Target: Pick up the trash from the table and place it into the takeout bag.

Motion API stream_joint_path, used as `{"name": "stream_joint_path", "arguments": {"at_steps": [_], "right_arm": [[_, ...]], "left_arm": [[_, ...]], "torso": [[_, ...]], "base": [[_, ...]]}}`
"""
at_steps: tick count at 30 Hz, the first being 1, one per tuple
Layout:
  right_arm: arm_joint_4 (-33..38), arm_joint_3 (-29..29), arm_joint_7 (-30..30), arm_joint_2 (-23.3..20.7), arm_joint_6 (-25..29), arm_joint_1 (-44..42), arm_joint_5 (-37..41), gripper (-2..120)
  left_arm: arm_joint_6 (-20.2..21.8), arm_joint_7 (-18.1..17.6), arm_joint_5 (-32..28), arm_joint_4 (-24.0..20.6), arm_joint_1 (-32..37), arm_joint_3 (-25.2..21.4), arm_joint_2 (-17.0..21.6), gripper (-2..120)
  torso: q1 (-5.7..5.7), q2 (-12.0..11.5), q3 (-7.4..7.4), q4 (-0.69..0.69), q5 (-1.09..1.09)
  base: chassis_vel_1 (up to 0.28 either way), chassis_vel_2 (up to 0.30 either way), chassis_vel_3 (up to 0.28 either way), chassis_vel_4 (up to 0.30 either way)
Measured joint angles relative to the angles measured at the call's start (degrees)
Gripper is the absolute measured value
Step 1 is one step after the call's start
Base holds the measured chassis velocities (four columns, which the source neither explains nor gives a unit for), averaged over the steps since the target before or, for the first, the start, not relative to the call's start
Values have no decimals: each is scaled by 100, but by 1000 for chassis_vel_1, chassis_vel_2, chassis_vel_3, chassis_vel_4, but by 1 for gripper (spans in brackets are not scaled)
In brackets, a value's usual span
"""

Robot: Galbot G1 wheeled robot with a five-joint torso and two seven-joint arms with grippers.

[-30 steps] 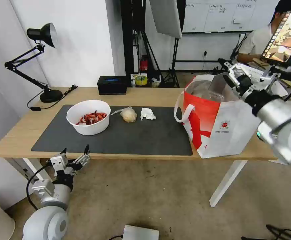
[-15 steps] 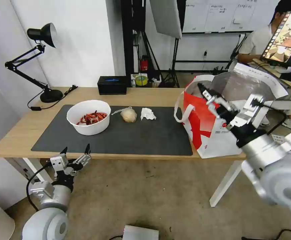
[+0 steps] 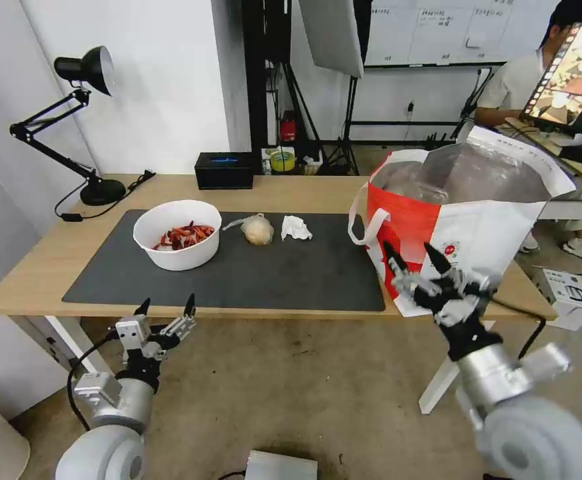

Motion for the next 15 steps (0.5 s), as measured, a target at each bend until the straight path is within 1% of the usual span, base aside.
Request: {"name": "stream_joint_path", "arguments": {"at_steps": [5,6,8,10,12,15], "right_arm": [[-148,47,-88,169,226,-239,-293,100],[-165,49,-99,232,268,-324,-315,100],[-221,26,-143,425,383,-512,-412,100],[-254,-4,-158,492,435,-566,-474,100],[-392,-81,-228,668,628,-670,-772,100],[-507,-150,-271,768,748,-715,-953,100]], "left_arm": [[-54,23,43,88,-26,99,43,100],[-127,32,81,110,-27,131,36,100],[-294,112,228,115,32,183,-16,100],[-335,143,284,101,74,195,-46,100],[-418,196,409,30,194,231,-130,100],[-479,238,464,-2,267,259,-179,100]], "torso": [[1,0,1,0,0],[1,0,1,0,0],[1,0,0,-1,-1],[1,0,0,-1,0],[1,0,0,0,1],[1,0,0,0,1]], "base": [[0,0,0,0],[0,0,0,0],[0,0,0,0],[0,0,0,0],[0,0,0,0],[0,0,0,0]]}}
